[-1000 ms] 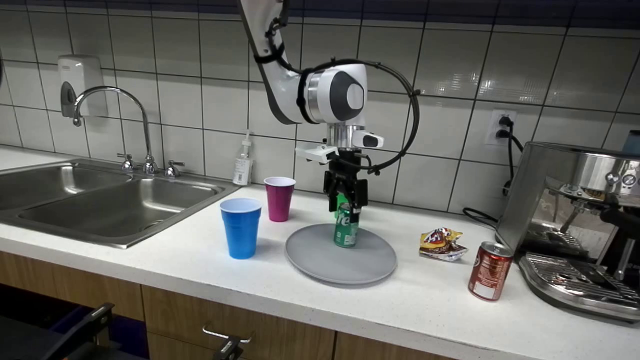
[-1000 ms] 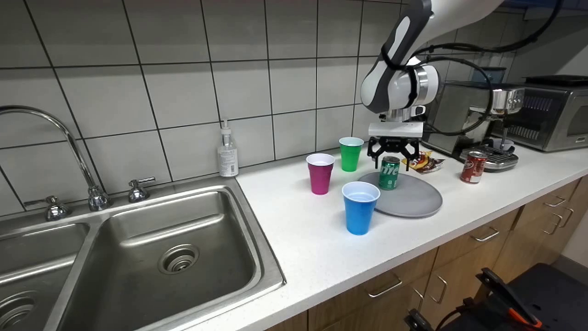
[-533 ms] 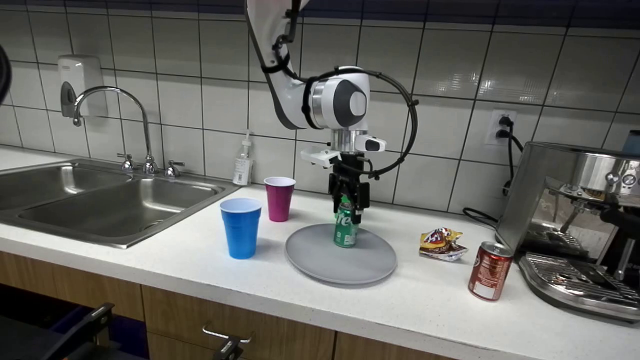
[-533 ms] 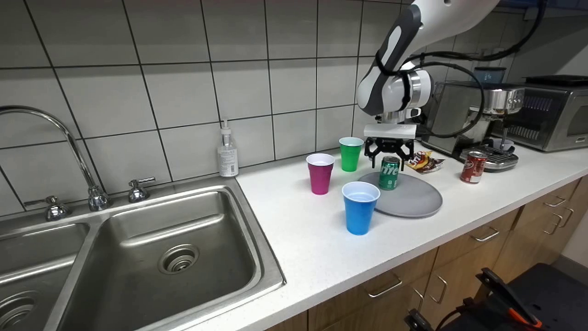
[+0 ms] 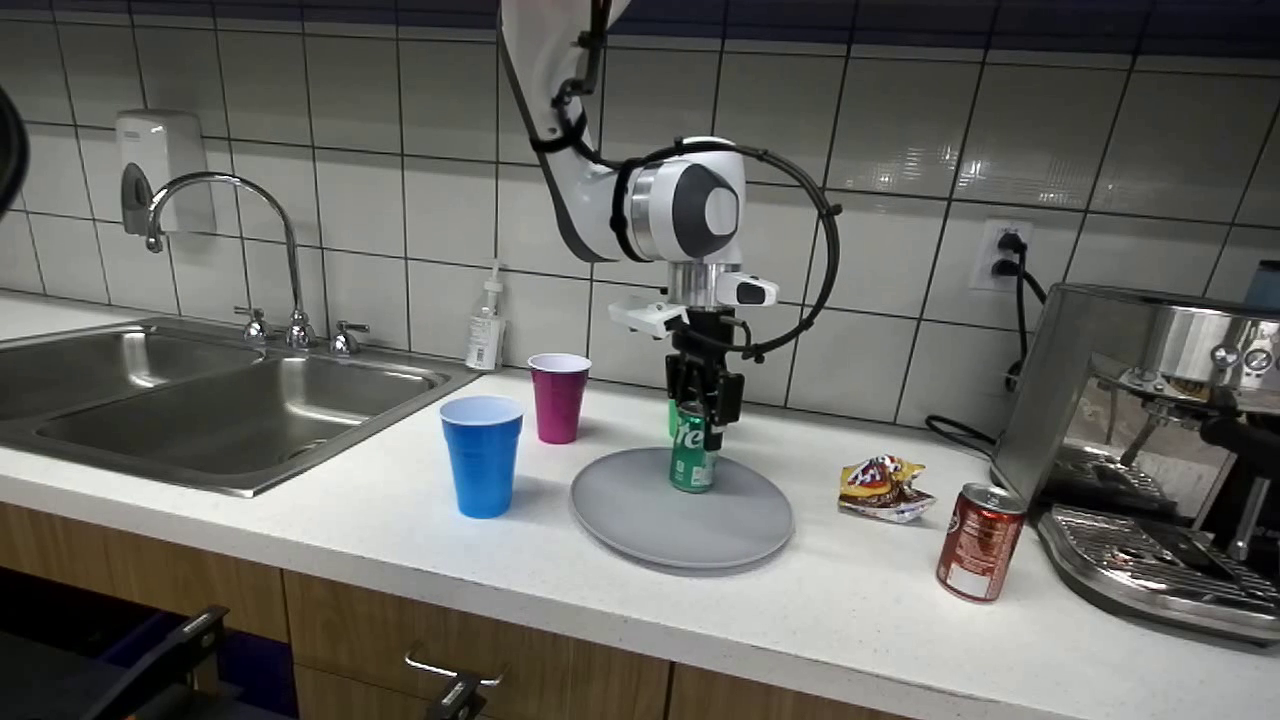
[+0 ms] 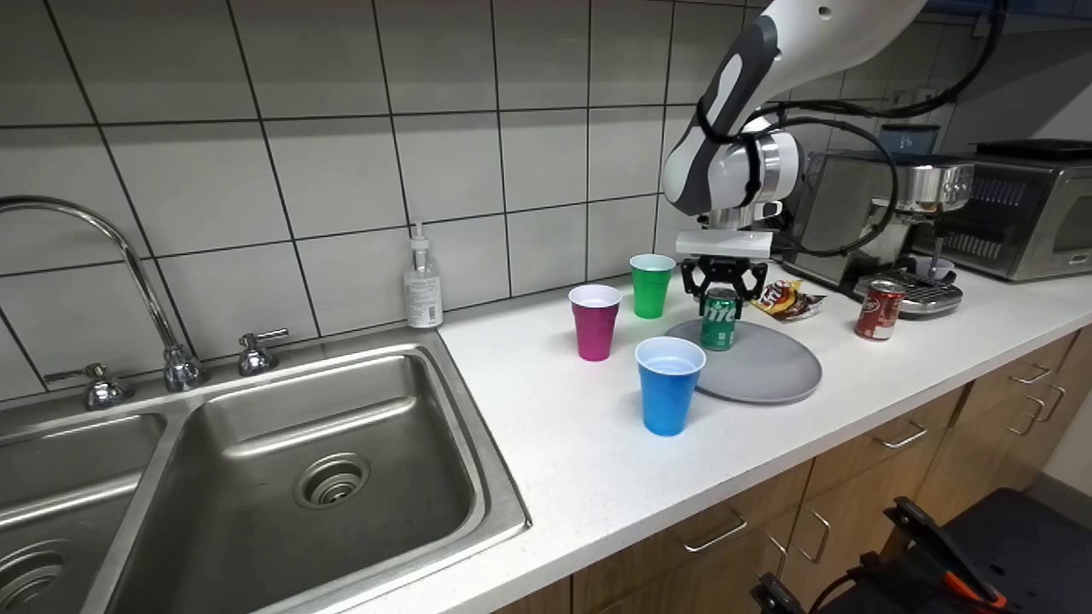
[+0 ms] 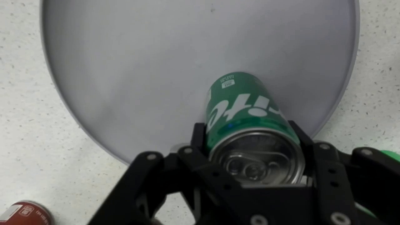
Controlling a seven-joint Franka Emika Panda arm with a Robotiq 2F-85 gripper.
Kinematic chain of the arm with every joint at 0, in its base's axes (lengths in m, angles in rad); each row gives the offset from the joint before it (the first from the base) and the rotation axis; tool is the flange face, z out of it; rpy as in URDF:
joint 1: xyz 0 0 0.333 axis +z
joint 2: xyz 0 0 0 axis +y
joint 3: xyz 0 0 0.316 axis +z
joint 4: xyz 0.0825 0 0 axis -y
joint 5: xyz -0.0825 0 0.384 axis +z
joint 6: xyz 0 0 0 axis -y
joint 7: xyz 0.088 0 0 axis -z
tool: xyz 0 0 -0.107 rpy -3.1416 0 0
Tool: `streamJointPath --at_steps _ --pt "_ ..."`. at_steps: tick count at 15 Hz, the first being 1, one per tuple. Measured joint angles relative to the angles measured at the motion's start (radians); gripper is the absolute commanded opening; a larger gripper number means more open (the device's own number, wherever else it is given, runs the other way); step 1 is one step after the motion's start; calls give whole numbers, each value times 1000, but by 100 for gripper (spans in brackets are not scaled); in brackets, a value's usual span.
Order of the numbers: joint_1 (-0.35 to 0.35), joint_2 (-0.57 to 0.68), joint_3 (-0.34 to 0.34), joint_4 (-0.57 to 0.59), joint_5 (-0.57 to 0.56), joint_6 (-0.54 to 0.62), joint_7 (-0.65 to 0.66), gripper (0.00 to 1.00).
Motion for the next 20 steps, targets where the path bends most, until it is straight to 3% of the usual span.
streamJointPath --at_steps 9,20 --pt "-21 -26 -9 -1 65 1 0 38" --pt "-103 -78 -56 2 89 1 -3 38"
